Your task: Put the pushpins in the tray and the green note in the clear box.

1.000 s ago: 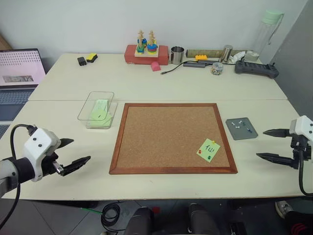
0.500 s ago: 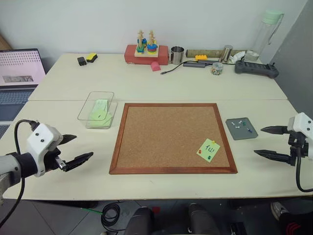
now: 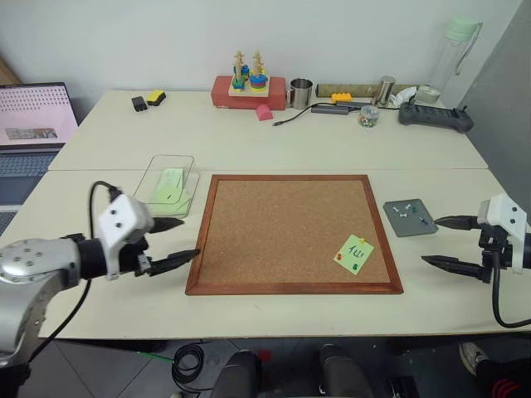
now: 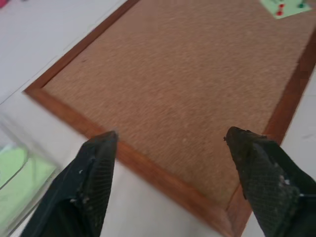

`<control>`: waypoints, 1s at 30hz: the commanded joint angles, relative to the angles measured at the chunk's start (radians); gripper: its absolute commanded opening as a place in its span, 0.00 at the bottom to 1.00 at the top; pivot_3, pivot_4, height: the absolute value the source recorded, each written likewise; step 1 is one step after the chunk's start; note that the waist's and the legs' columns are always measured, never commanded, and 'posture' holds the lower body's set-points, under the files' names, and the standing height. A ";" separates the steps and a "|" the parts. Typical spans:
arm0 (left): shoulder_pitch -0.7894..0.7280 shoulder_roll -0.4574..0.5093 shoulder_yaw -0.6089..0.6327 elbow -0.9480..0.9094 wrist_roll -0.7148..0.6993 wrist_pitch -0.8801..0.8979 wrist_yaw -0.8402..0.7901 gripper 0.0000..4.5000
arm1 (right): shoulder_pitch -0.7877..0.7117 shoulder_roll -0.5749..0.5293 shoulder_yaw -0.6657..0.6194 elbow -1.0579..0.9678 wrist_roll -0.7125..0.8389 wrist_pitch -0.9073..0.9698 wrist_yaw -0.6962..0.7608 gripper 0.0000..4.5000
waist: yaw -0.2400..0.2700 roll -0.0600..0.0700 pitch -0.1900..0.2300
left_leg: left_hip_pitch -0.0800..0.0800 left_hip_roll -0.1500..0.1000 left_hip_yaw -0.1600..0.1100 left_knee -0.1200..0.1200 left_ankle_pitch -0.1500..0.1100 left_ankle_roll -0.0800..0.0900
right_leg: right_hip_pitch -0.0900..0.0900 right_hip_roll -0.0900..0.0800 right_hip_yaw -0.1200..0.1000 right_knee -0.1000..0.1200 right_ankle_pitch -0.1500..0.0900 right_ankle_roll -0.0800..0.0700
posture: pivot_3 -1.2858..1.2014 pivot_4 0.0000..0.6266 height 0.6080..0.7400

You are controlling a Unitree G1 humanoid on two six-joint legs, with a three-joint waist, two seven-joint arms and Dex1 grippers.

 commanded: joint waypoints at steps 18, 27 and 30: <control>-0.362 -0.483 -0.552 0.415 0.269 -0.280 0.052 0.01 | -0.262 0.173 0.264 0.001 -0.055 0.093 -0.117 1.00 | -0.001 -0.001 0.000 | -0.002 -0.002 -0.001 0.001 0.000 0.000 | 0.000 0.000 -0.001 0.002 0.001 0.002 | 0.52 0.24 1.00; -0.361 -0.536 -0.568 0.514 0.313 -0.315 0.055 0.01 | -0.332 0.248 0.355 0.131 -0.119 0.033 -0.094 1.00 | 0.000 -0.001 0.000 | -0.002 -0.003 -0.002 0.002 0.000 0.000 | 0.000 0.000 0.000 0.002 0.002 0.002 | 0.52 0.24 1.00; -0.356 -0.536 -0.567 0.516 0.317 -0.316 0.054 0.01 | -0.346 0.275 0.368 0.172 -0.131 0.019 -0.094 1.00 | 0.000 -0.001 0.000 | -0.001 -0.003 -0.002 0.002 0.000 0.000 | 0.000 0.000 0.000 0.002 0.002 0.002 | 0.52 0.24 1.00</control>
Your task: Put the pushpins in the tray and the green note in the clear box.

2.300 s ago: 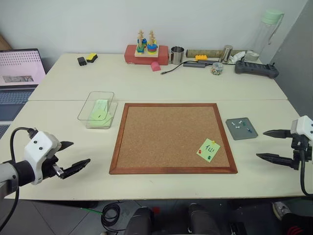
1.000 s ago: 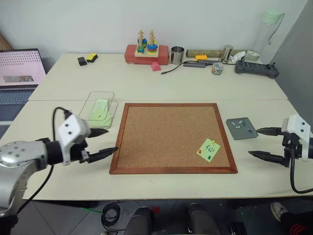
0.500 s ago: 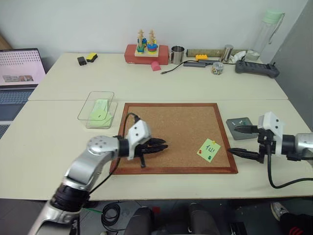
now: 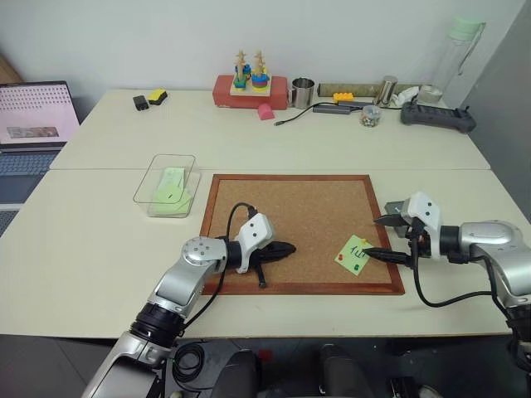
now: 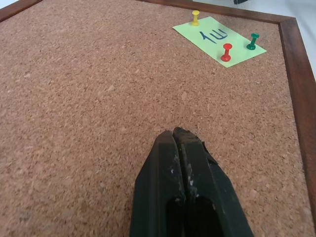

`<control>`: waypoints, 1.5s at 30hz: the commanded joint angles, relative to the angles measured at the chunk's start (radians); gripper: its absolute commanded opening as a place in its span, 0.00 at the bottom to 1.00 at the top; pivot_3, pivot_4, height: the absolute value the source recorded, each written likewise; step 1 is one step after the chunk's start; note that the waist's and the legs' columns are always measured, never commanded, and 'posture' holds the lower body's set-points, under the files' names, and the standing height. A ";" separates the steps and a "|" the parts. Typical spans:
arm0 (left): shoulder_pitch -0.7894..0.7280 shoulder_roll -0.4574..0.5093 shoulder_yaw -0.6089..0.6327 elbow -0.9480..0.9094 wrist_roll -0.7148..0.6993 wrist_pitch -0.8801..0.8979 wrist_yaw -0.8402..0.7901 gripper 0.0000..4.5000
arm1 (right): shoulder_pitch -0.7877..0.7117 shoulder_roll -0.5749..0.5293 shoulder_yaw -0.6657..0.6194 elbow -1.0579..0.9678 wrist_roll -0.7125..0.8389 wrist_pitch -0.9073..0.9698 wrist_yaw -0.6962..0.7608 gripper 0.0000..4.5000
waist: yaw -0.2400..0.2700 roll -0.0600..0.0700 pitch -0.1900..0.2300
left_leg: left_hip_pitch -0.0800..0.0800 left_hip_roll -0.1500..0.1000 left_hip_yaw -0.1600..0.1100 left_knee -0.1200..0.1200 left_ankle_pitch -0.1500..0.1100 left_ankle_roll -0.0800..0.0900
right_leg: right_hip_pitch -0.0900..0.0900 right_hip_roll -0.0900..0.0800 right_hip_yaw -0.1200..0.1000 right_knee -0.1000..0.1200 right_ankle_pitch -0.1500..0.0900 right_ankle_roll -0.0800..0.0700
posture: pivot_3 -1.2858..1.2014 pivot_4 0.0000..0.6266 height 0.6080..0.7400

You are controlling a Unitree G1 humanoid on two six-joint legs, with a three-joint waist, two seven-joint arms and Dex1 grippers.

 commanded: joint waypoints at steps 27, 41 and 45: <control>0.026 0.001 -0.015 -0.016 0.039 -0.001 -0.003 0.00 | -0.014 0.052 -0.003 0.059 -0.012 -0.063 0.052 0.00 | 0.000 0.001 0.000 | 0.001 0.000 -0.001 0.000 0.000 0.000 | 0.000 0.000 0.000 0.000 0.000 0.000 | 0.52 0.24 1.00; 0.038 0.005 -0.026 -0.004 0.061 -0.001 -0.004 0.00 | 0.028 0.043 -0.121 -0.065 0.121 0.102 0.019 0.00 | -0.001 0.001 -0.001 | 0.002 0.000 -0.002 0.000 0.000 0.000 | 0.001 0.000 0.000 0.001 0.000 0.000 | 0.52 0.24 1.00; 0.038 0.004 -0.031 0.000 0.064 -0.003 -0.008 0.00 | 0.033 0.045 -0.146 -0.082 0.147 0.141 0.003 0.00 | -0.001 0.001 -0.001 | 0.002 0.000 -0.002 0.000 0.000 0.000 | 0.001 0.000 0.000 0.001 0.000 0.000 | 0.52 0.24 1.00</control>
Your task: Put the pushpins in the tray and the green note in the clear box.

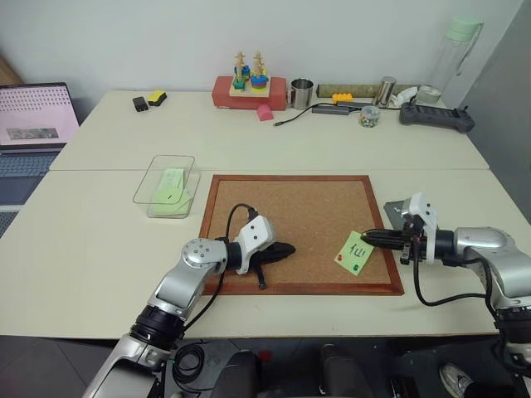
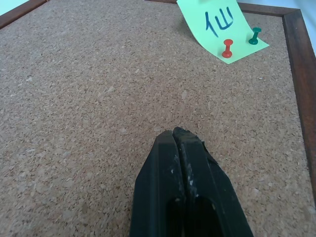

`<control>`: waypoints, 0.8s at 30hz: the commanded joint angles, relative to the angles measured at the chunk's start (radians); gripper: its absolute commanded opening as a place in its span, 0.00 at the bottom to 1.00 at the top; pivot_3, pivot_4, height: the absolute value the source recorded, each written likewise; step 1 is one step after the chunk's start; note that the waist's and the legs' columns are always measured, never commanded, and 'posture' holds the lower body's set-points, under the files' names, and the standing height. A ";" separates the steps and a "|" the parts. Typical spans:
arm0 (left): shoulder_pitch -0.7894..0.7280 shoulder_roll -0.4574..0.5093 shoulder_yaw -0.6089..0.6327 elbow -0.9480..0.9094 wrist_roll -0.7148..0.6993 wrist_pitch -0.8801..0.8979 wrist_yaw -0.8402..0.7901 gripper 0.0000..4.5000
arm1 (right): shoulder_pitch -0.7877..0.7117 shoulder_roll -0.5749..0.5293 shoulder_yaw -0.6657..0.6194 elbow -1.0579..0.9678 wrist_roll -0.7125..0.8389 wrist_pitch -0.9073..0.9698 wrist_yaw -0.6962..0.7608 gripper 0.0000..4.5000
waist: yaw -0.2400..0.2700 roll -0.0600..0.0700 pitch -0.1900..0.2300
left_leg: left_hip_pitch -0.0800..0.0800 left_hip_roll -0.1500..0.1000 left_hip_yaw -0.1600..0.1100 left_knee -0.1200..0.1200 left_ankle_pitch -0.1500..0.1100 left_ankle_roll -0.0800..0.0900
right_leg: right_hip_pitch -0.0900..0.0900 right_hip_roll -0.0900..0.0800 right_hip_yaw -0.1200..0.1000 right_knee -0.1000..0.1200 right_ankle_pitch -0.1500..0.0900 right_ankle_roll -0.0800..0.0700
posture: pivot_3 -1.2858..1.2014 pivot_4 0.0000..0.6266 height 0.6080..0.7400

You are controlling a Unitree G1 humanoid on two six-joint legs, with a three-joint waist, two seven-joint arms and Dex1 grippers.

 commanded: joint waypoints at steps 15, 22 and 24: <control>0.027 0.003 -0.036 0.011 0.030 0.012 -0.009 0.00 | -0.012 -0.036 -0.147 -0.014 0.062 0.068 -0.099 0.00 | 0.000 0.001 0.000 | 0.000 0.000 0.000 0.000 0.000 0.000 | 0.000 0.000 0.000 0.000 0.000 0.000 | 0.52 0.24 1.00; 0.021 0.002 -0.037 0.018 0.032 0.004 -0.010 0.00 | -0.053 -0.079 -0.154 0.159 -0.055 0.006 -0.211 0.00 | 0.000 0.001 -0.001 | 0.000 0.000 0.002 0.000 0.000 0.000 | 0.000 0.000 0.000 0.000 0.000 0.000 | 0.52 0.24 1.00; 0.018 0.000 -0.039 0.020 0.034 0.002 -0.010 0.00 | -0.065 -0.076 -0.153 0.214 -0.081 -0.016 -0.239 0.00 | 0.000 0.001 -0.001 | 0.000 0.000 0.003 0.000 0.000 0.000 | 0.000 0.000 0.000 0.000 0.000 0.000 | 0.52 0.24 1.00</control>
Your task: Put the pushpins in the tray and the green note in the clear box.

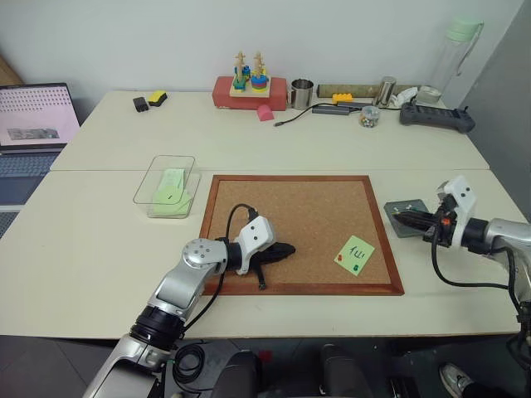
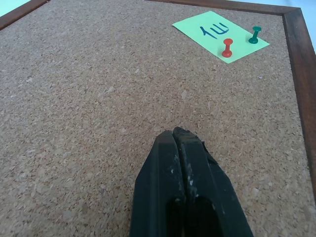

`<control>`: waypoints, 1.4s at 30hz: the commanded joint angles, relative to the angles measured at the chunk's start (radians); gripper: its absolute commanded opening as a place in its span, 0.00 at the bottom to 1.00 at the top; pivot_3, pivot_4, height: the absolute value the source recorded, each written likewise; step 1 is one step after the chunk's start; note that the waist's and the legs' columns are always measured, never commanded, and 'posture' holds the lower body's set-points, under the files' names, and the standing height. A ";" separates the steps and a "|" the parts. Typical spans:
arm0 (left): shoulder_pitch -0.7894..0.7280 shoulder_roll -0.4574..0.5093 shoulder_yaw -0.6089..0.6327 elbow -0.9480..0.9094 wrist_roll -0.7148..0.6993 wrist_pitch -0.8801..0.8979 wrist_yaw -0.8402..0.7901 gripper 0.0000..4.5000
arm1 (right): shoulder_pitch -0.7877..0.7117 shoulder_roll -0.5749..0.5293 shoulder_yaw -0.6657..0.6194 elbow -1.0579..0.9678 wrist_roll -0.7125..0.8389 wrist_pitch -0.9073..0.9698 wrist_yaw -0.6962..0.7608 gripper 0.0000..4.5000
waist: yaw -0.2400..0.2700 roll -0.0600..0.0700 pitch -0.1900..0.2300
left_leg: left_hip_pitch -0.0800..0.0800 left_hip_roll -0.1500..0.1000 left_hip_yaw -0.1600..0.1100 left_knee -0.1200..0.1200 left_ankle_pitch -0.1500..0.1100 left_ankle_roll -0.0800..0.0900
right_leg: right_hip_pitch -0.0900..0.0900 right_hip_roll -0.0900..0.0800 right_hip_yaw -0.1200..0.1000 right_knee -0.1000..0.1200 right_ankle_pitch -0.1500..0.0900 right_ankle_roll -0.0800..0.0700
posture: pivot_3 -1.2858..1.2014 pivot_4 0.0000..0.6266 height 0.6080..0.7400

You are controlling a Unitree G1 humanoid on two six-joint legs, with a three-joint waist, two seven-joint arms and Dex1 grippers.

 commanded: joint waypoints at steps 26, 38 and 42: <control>0.019 0.010 -0.034 0.020 0.040 -0.007 -0.019 0.00 | 0.190 -0.142 0.060 -0.397 0.005 -0.088 0.218 0.60 | 0.000 0.003 -0.002 | 0.000 0.000 -0.001 0.000 0.000 0.000 | 0.001 0.000 0.000 0.000 0.000 0.001 | 0.52 0.24 1.00; 0.016 0.000 -0.040 0.017 0.047 -0.004 -0.012 0.00 | 0.176 -0.009 0.237 -0.397 -0.095 -0.152 0.146 0.60 | 0.002 0.002 -0.003 | 0.001 0.000 -0.003 0.000 0.000 0.000 | 0.001 0.000 0.000 -0.001 0.000 0.001 | 0.52 0.24 1.00; 0.018 0.004 -0.035 0.014 0.046 -0.003 -0.011 0.00 | 0.175 0.002 0.239 -0.365 -0.106 -0.174 0.145 0.60 | 0.002 0.002 -0.003 | 0.000 0.000 -0.003 0.000 0.000 0.000 | 0.001 0.000 0.000 -0.001 -0.001 0.001 | 0.52 0.24 1.00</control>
